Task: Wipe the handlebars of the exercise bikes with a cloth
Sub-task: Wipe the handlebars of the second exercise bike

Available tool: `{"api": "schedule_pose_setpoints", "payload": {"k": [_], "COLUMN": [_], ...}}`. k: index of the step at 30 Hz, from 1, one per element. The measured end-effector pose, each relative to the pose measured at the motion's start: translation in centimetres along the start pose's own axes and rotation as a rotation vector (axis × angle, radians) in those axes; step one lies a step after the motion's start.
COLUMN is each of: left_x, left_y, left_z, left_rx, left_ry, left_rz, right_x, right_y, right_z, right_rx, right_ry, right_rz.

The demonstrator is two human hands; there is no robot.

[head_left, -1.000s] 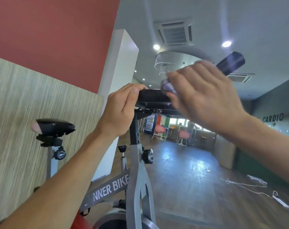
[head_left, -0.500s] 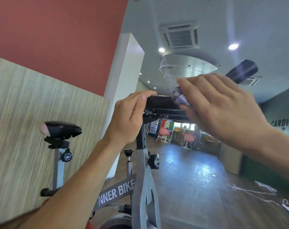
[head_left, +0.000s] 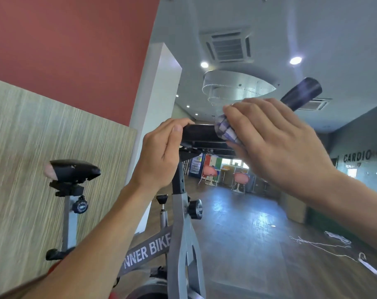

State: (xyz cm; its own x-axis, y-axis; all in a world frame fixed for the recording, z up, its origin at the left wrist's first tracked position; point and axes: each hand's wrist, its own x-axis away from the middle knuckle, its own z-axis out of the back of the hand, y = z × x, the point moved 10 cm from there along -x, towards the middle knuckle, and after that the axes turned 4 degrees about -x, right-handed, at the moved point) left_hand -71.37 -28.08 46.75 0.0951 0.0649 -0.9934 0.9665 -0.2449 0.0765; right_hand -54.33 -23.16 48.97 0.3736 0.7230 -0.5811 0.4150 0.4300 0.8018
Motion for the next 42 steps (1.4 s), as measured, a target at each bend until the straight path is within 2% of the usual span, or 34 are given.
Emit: {"api": "schedule_pose_setpoints", "payload": {"k": [5,10,16,19,26,29,32,35,39,42], "left_x": [0.1,0.0,0.0,0.1,0.1,0.2,0.3,0.4,0.4,0.2], "left_y": [0.0,0.9,0.3,0.4,1.1,0.8,0.9,1.0,1.2,1.1], "left_z": [-0.1,0.2,0.2,0.2,0.6,0.5,0.5,0.4,0.3,0.4], "left_rx": [0.013,-0.054,-0.06,-0.056,-0.084,-0.084,-0.068,-0.084,-0.114,-0.13], "left_ry": [0.025,0.018,-0.025,-0.006,0.065,0.047,0.053,0.104,0.141,0.117], "left_rz": [0.013,-0.05,-0.023,-0.022,-0.047,-0.035,-0.027,-0.018,-0.032,-0.042], "right_x": [-0.5,-1.9,-1.1,-1.7,-2.3,-0.4,0.3,0.1,0.0,-0.4], "right_y": [-0.4,-3.2,1.9,1.1,-2.4,0.1,4.4,4.2,-0.6,-1.0], "right_z": [-0.6,-2.1,0.6,-0.1,-1.9,-0.3,1.1,1.1,-0.4,-0.2], "right_rx": [0.02,0.003,-0.025,0.002,0.011,0.005,0.027,-0.031,-0.102,-0.113], "right_ry": [0.045,0.023,0.081,0.101,0.051,0.093,0.15,0.205,0.192,0.154], "right_rz": [-0.081,-0.045,-0.115,-0.134,-0.032,-0.017,-0.107,-0.152,-0.045,0.035]}}
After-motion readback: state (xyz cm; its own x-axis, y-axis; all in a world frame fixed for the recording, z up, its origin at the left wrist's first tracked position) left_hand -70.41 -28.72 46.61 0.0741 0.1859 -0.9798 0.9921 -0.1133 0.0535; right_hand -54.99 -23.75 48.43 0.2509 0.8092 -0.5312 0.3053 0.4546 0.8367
